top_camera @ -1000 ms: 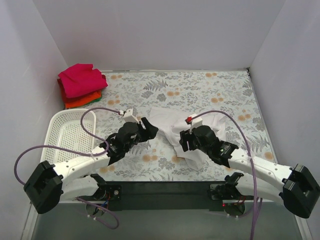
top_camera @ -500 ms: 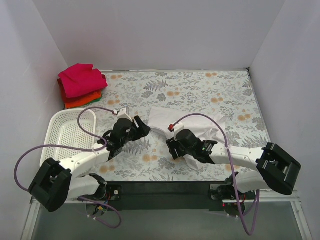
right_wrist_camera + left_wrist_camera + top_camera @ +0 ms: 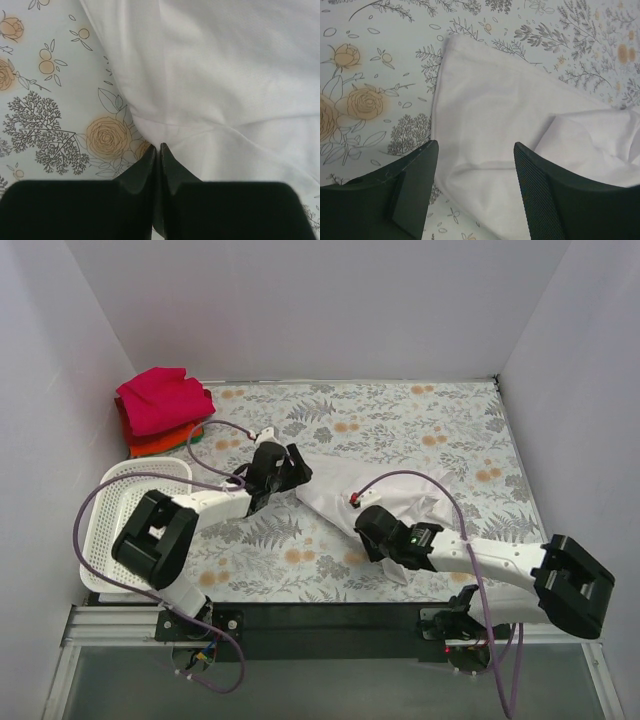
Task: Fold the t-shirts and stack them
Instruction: Flatten the tshirt out
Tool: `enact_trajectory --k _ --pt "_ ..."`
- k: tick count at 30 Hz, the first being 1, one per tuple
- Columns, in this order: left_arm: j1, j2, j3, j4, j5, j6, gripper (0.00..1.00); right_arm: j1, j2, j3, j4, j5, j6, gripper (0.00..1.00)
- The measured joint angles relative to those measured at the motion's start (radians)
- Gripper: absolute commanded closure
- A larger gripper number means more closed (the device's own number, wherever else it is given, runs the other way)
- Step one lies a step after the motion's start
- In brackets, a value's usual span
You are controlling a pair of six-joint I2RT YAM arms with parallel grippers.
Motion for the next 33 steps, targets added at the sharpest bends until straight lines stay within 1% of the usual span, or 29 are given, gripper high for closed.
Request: enact_trajectory --k 6,9,12,13,17,19,22,23,24,25,30,33 --pt "0.007 0.184 0.13 -0.003 -0.034 0.032 0.45 0.006 -0.22 -0.06 -0.106 0.024 0.069 0.99" --pt "0.009 0.24 0.145 0.008 -0.053 0.037 0.46 0.006 -0.295 -0.097 -0.145 0.032 0.094 0.99" --pt "0.011 0.265 0.174 0.01 -0.066 0.043 0.48 0.007 -0.323 -0.117 -0.18 0.037 0.113 0.99" --pt "0.011 0.273 0.181 0.014 -0.074 0.043 0.5 0.008 -0.327 -0.12 -0.188 0.04 0.118 0.99" --pt "0.011 0.287 0.192 0.013 -0.092 0.049 0.66 0.008 -0.328 -0.122 -0.202 0.047 0.127 0.99" --pt "0.011 0.288 0.192 0.007 -0.093 0.051 0.69 0.008 -0.329 -0.122 -0.206 0.051 0.132 0.99" --pt "0.011 0.285 0.178 0.011 -0.095 0.047 0.79 0.008 -0.33 -0.122 -0.212 0.056 0.136 0.99" --pt "0.011 0.282 0.17 0.016 -0.094 0.047 0.84 0.008 -0.331 -0.122 -0.213 0.058 0.137 0.99" --pt "0.011 0.279 0.162 0.021 -0.092 0.044 0.97 0.008 -0.333 -0.122 -0.214 0.06 0.138 0.99" --pt "0.011 0.277 0.154 0.026 -0.091 0.041 1.0 0.008 -0.335 -0.122 -0.216 0.062 0.138 0.99" --pt "0.012 0.275 0.151 0.026 -0.084 0.05 1.0 0.008 -0.341 -0.122 -0.216 0.09 0.14 0.99" --pt "0.014 0.254 0.148 -0.005 -0.091 0.055 1.0 0.008 -0.351 -0.121 -0.217 0.125 0.139 0.99"
